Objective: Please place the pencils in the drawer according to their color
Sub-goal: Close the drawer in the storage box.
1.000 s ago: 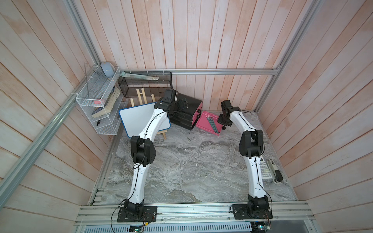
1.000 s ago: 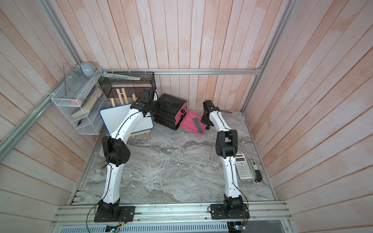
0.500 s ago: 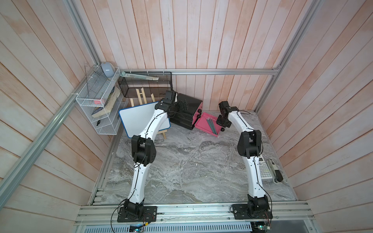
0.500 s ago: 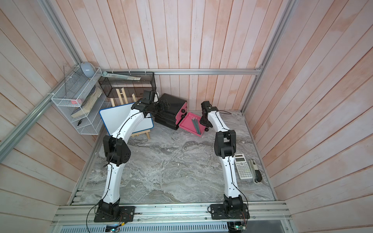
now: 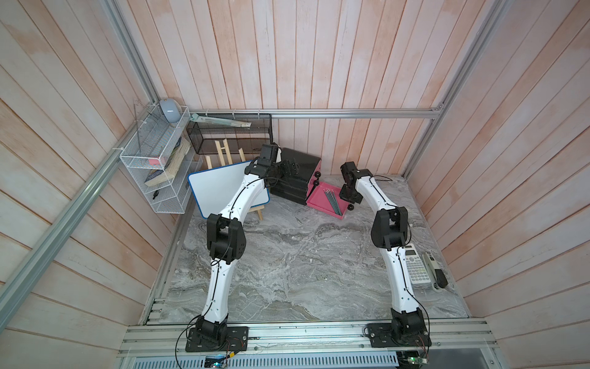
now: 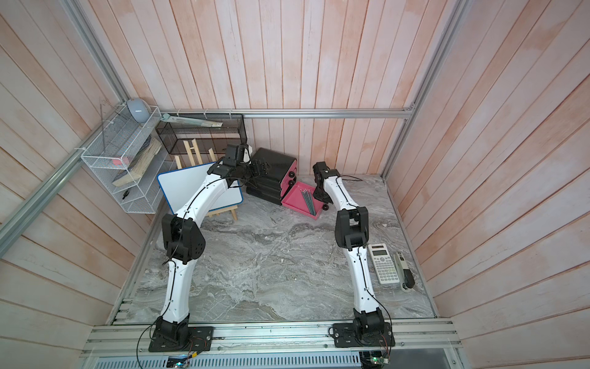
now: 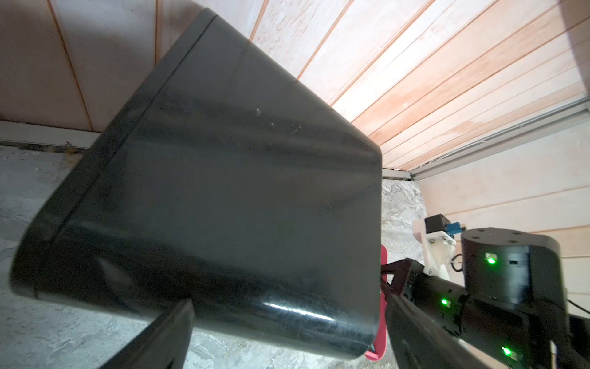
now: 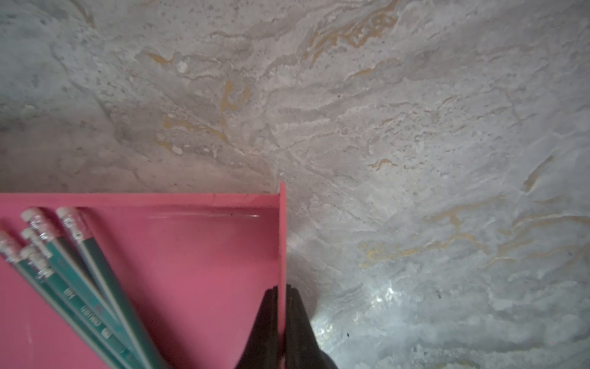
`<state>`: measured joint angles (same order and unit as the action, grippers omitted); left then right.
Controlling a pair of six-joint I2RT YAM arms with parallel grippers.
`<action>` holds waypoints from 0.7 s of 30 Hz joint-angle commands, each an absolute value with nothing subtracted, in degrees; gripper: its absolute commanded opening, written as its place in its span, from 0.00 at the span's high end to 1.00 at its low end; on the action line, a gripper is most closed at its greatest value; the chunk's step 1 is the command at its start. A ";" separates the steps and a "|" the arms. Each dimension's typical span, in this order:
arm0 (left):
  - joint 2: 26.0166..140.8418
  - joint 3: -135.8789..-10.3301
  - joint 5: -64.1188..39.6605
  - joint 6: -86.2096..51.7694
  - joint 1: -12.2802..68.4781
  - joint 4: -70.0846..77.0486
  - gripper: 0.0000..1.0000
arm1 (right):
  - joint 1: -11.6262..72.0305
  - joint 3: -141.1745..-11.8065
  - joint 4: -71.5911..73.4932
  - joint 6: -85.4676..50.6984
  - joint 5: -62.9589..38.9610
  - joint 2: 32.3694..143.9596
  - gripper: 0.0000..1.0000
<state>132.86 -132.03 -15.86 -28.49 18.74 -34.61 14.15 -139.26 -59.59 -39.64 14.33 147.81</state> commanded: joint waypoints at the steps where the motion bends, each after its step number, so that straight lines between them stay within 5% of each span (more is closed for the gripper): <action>1: 134.52 -129.38 -18.54 -27.62 19.34 -33.50 0.00 | 14.50 -141.17 -60.27 -40.91 15.89 148.09 1.00; 21: 133.12 -123.95 -22.22 -26.99 19.32 -30.45 0.00 | 14.76 -145.99 -57.48 -39.75 14.14 149.91 1.00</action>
<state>131.07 -127.09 -20.53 -27.97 18.76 -30.17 14.11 -143.96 -58.96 -40.27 15.55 148.42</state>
